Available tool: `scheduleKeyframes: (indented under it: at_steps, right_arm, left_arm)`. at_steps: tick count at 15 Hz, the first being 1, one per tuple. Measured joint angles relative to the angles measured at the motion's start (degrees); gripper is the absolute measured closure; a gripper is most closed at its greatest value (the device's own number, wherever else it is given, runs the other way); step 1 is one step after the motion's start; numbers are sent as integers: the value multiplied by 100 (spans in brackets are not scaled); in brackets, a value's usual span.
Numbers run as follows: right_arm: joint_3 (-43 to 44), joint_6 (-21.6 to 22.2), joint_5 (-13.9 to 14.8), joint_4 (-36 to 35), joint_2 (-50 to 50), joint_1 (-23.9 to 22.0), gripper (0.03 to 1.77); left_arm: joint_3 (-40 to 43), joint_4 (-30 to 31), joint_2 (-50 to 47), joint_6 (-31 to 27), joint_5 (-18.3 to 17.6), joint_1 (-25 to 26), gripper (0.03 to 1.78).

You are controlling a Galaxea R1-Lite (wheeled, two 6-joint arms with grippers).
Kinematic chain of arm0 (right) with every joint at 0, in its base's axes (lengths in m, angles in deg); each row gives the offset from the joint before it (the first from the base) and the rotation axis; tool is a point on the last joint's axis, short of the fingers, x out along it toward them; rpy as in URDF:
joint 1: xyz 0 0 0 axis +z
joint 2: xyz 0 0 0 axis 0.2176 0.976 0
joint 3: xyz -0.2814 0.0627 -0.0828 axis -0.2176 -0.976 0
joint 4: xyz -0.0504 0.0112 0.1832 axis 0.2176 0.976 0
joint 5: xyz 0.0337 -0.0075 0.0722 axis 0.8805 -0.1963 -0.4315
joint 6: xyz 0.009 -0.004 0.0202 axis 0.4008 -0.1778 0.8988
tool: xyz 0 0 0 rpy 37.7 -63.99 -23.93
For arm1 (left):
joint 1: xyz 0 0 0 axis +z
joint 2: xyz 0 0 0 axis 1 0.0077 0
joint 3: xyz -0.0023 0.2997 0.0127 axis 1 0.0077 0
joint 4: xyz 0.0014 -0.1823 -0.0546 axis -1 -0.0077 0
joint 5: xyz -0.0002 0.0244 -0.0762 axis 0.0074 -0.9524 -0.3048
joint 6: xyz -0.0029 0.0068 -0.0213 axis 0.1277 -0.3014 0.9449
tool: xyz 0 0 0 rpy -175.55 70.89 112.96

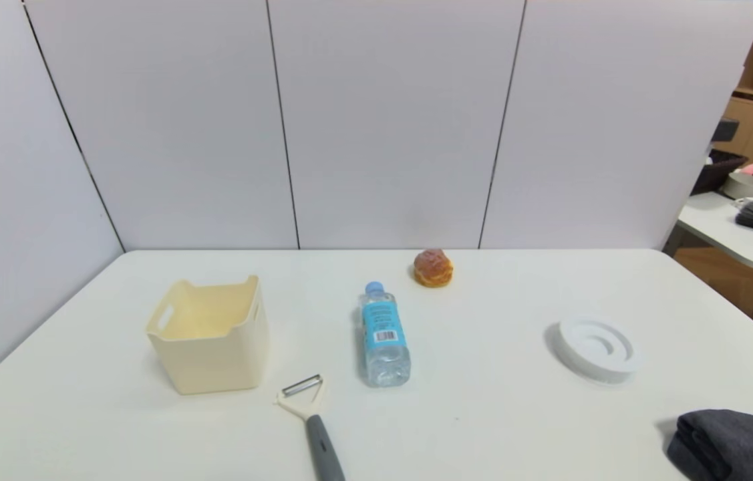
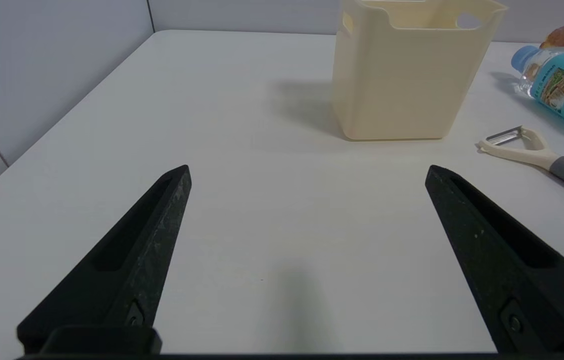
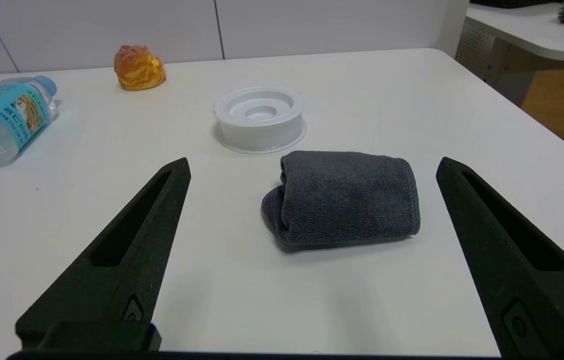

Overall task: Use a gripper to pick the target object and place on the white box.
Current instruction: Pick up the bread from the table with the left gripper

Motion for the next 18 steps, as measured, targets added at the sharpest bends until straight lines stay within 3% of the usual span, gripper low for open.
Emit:
scheduleKeyframes:
  at_steps: [15,18]
  right_arm:
    - [0,0,0,0,0,2,10]
    - [0,-2,1,0,0,2,10]
  left_arm:
    - [0,-30,99,-6,10,7,12]
    - [-390,-305,490,-324,-9,7,12]
